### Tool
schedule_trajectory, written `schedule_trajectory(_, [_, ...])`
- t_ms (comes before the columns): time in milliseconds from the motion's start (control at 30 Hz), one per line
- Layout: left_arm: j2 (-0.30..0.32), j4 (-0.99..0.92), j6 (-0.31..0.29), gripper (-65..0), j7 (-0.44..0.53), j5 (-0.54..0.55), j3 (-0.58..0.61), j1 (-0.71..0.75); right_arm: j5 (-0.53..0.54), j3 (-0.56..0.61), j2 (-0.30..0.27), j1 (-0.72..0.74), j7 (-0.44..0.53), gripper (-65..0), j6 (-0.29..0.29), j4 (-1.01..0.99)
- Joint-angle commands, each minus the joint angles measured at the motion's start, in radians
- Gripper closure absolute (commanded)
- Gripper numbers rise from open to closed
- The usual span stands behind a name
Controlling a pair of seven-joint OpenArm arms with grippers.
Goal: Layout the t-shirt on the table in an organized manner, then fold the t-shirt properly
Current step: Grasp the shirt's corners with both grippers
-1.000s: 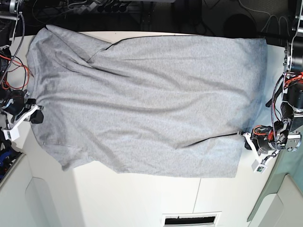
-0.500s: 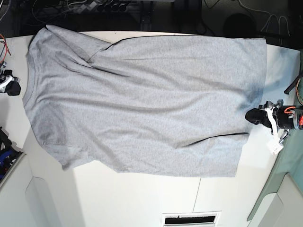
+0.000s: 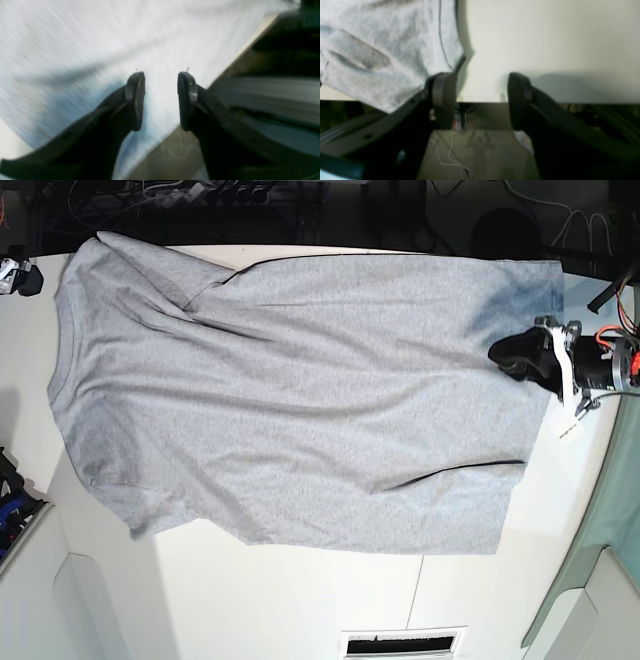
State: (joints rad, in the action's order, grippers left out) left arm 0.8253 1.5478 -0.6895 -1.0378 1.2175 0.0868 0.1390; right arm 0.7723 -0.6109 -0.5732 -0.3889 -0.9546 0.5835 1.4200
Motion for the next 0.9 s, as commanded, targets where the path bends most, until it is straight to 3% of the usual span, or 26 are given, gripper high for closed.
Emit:
schedule_trajectory(0, [0.019,0.022,-0.009,-25.5,0.012,0.019,-0.025,0.004,0.019,0.008,-0.022,-0.003,0.008,-33.0,0.008,0.009])
schedule_trajectory(300, [-0.031,0.023,-0.009,-25.7,0.012,0.017,-0.283,0.172,0.025,0.177,-0.021,-0.002,0.02,-33.0,0.004,-0.037])
schedule_trajectory(433, [-0.064,0.018,-0.009,-33.1,0.028,-0.039,-0.383,0.23,0.052,0.186,-0.006,-0.002,0.019,-33.0,0.005,-0.037])
schedule_trajectory(500, [-0.085,0.001,-0.009,-33.5,0.033,-0.066,-0.421,0.245,0.072,0.186,-0.005,-0.002,0.019,-33.0,0.005,-0.036])
schedule_trajectory(667, [-0.102,-0.108,-0.009,-33.5,0.101,-0.188,-0.448,0.246,0.102,0.186,-0.005,0.003,0.019,-33.0,0.016,-0.035])
schedule_trajectory(867, [-0.102,-0.264,-0.009,-33.5,0.132,-0.226,-0.448,0.228,0.104,0.186,-0.005,0.005,0.019,-33.0,0.016,-0.035])
